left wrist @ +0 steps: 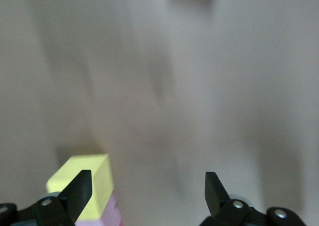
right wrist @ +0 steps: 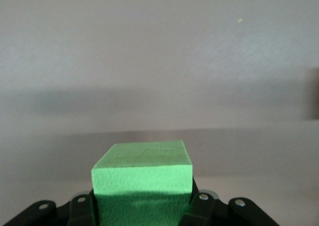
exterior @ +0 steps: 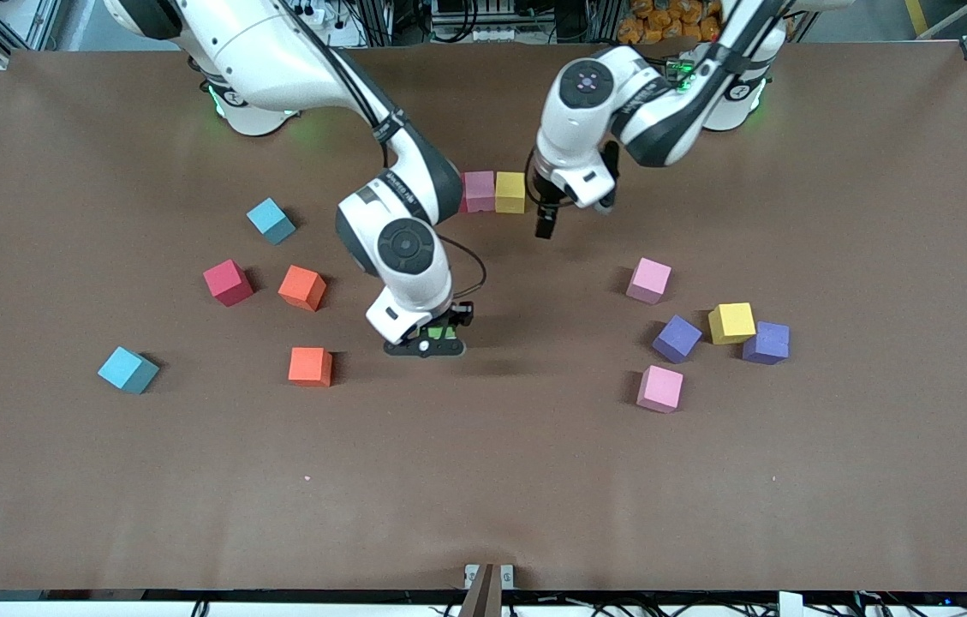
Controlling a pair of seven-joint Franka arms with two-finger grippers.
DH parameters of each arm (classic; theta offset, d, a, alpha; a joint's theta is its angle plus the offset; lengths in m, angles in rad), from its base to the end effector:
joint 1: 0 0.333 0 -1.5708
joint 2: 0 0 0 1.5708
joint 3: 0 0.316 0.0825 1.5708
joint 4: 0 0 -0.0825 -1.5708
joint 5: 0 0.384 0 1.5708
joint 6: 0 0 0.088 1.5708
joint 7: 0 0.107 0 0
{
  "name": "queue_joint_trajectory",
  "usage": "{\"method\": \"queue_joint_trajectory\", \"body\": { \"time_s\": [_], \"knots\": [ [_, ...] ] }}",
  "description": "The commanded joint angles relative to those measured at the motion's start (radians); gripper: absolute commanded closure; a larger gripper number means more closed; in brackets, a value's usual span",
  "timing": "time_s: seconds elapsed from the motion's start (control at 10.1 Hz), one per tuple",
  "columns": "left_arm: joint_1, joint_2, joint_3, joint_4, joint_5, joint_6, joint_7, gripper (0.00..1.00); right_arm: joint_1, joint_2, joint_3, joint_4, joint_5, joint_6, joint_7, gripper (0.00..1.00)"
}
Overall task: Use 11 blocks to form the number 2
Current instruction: 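Reach the left gripper to the pink cube while the right gripper carries the green cube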
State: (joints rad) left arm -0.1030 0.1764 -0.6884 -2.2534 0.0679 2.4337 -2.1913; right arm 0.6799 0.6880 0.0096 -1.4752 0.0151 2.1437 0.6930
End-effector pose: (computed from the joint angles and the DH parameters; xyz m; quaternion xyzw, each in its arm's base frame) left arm 0.3805 -0.3830 0.3076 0.7771 0.6281 -0.0312 0.0258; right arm 0.5520 0.4544 0.2701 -0.9999 0.0070 0.0135 0.0010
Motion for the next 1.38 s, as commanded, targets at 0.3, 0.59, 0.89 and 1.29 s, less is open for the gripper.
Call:
{"method": "queue_joint_trajectory", "body": {
  "time_s": [0.3,0.59,0.89,1.29],
  "knots": [
    [0.057,-0.022,0.284,0.087,-0.051,-0.032,0.811,0.0,0.156,-0.062,0.001,-0.077,-0.001,0.016,0.204,0.6],
    [0.048,0.037,0.384,0.123,-0.051,-0.032,1.123,0.0,0.185,-0.153,0.049,-0.262,0.003,0.166,0.314,0.6],
    [0.016,0.067,0.49,0.118,-0.049,-0.033,1.391,0.0,0.243,-0.136,0.052,-0.29,0.002,0.189,0.413,0.59],
    [-0.058,0.113,0.63,0.097,-0.051,-0.033,1.601,0.0,0.299,-0.121,0.052,-0.347,0.002,0.268,0.451,0.59]
  ]
}}
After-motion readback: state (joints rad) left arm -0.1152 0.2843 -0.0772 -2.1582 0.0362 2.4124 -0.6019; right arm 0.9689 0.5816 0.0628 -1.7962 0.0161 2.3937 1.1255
